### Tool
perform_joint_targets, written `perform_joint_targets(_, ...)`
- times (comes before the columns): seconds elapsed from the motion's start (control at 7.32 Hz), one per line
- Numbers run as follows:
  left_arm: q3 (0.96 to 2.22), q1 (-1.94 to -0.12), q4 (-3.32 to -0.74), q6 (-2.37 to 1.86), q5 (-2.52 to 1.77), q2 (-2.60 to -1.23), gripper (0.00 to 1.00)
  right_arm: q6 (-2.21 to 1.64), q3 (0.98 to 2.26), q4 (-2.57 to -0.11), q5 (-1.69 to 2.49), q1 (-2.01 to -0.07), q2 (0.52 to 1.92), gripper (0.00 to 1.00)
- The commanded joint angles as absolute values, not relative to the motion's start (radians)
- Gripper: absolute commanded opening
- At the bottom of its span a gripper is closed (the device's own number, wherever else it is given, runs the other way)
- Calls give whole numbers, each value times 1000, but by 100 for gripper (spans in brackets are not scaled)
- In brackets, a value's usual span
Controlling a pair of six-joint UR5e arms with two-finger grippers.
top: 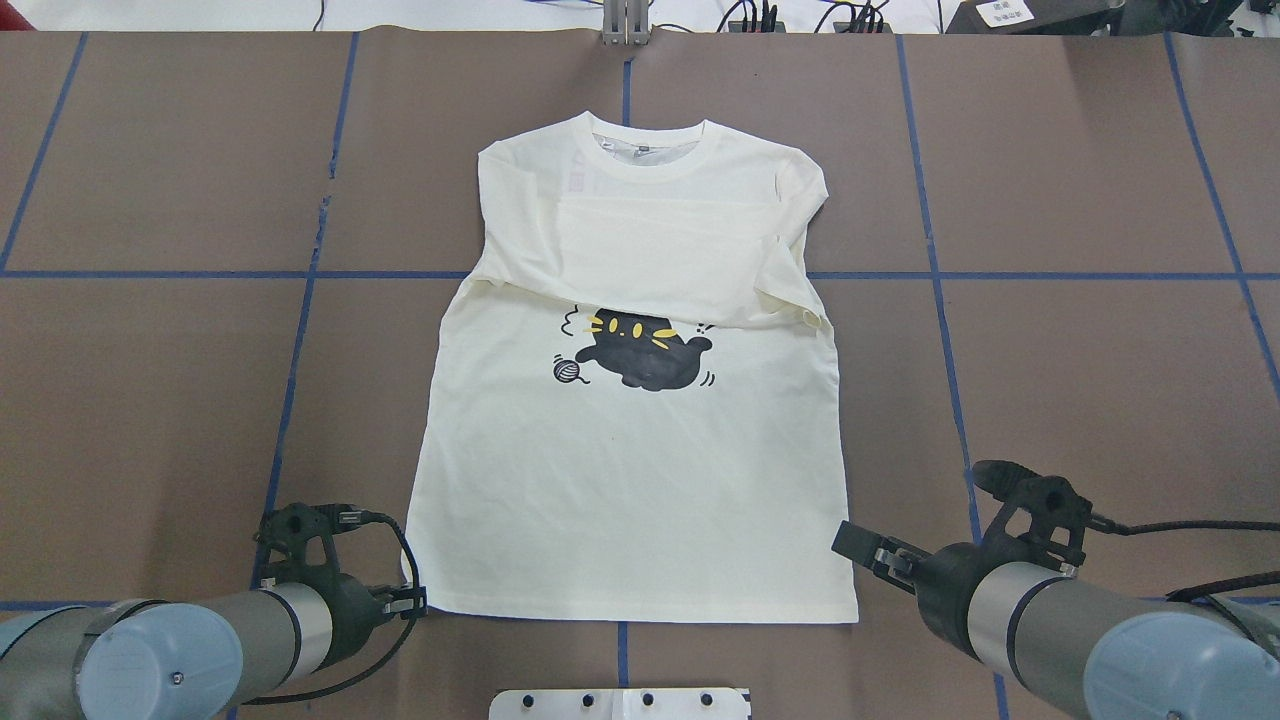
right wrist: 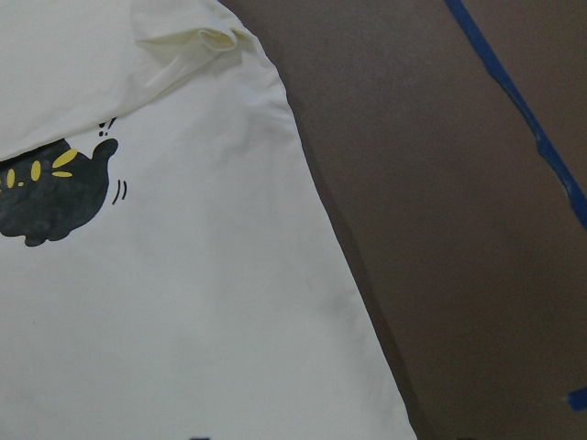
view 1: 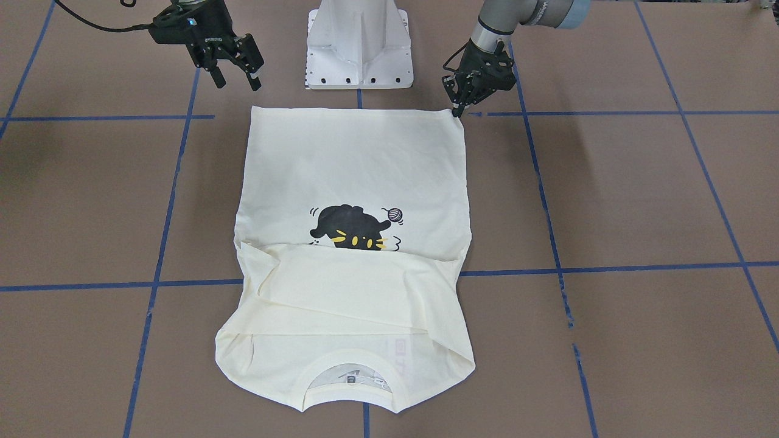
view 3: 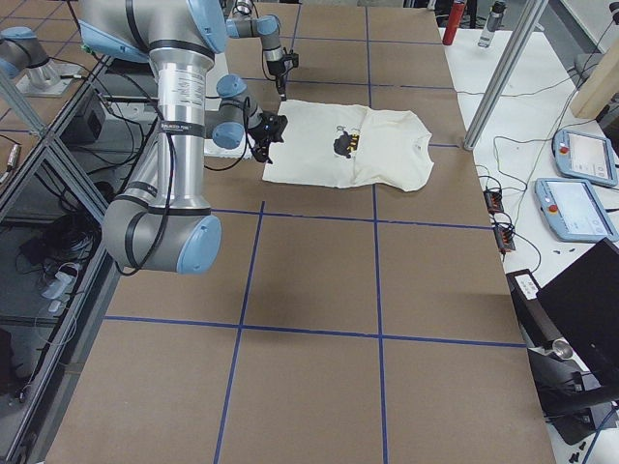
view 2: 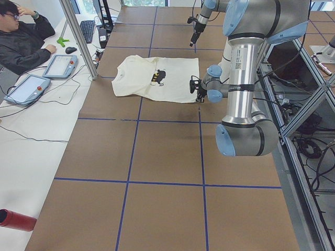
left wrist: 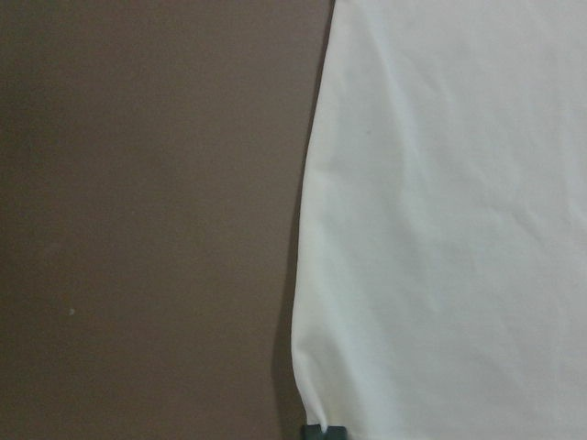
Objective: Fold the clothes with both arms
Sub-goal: 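Grasp both hem corners with the left and right grippers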
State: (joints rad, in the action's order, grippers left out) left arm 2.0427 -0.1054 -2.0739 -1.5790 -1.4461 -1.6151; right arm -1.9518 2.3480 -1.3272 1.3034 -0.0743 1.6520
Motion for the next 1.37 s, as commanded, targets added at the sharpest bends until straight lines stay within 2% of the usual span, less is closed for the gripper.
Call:
perform_joint_targets(0.0, 2077, -117, -2075, -1582, -1442, -1615, 0, -2086, 2314, -1391, 1253, -8, 1651, 83)
perform_joint_targets(0.27, 2083, -120, -2075, -1582, -1401, -1611, 0, -2089, 2212, -1382, 1244, 0, 1612, 82)
perform_joint_targets(0.41, 2083, -120, -2075, -1582, -1394, -1611, 0, -2091, 2192, -1382, 1243, 5, 1602, 78)
perform_joint_targets(1.23, 2094, -120, -2074, -1582, -1358, -1603, 0, -2106, 2112, -1382, 1207, 48, 1534, 66)
